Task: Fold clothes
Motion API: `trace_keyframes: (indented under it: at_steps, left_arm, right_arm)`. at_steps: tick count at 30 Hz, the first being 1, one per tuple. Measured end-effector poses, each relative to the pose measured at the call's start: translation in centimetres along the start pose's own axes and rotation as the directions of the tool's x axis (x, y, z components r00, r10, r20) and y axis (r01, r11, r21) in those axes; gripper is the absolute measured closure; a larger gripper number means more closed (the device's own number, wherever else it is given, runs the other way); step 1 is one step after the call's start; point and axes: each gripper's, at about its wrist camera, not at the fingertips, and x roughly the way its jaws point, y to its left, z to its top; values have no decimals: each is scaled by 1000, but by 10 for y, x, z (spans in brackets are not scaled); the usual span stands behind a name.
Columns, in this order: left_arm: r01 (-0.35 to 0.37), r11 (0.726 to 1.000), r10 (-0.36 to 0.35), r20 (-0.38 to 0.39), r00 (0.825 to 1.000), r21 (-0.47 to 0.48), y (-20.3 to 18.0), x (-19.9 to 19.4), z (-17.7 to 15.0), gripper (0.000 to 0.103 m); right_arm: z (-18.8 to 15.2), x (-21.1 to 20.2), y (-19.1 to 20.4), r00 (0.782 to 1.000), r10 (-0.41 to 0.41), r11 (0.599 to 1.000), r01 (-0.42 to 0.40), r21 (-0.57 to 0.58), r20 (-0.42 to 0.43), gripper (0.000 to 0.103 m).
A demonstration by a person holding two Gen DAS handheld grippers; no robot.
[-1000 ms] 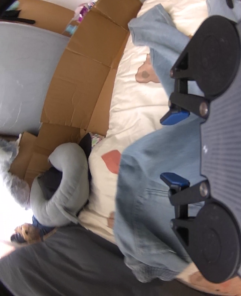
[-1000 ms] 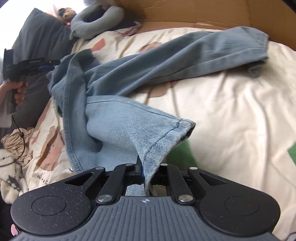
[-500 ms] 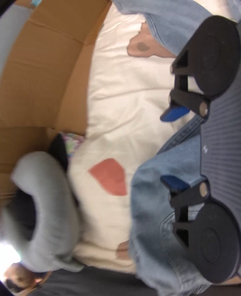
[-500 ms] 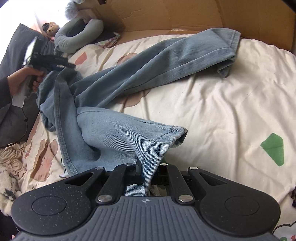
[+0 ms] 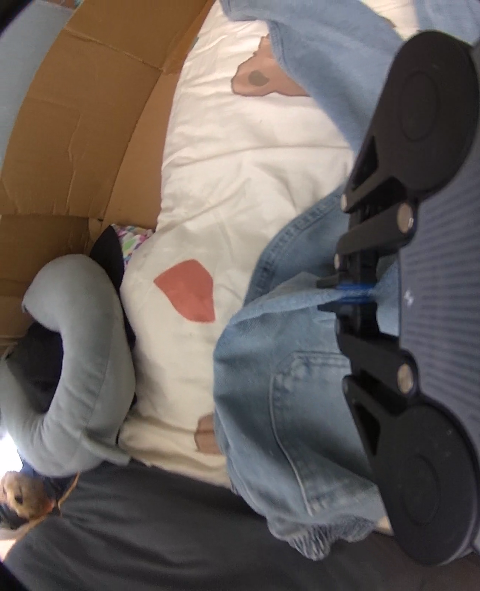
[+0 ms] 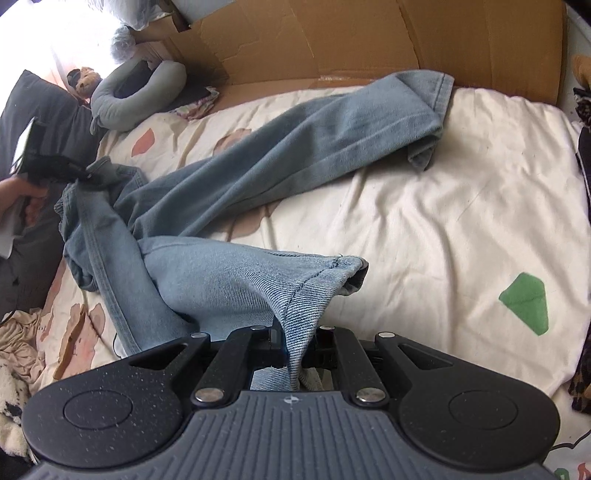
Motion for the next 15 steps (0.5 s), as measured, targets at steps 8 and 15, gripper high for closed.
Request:
trace_keyframes:
  at_steps: [8, 15]
  left_arm:
    - [6, 996, -3, 33, 999, -84, 23, -46, -43, 99]
    - [19, 981, -8, 59, 998, -191, 45, -79, -93, 99]
  right_arm:
    - [15, -22, 7, 999, -19, 1000, 18, 9, 39, 100]
    - [22, -43, 19, 998, -35, 999, 36, -13, 59, 100]
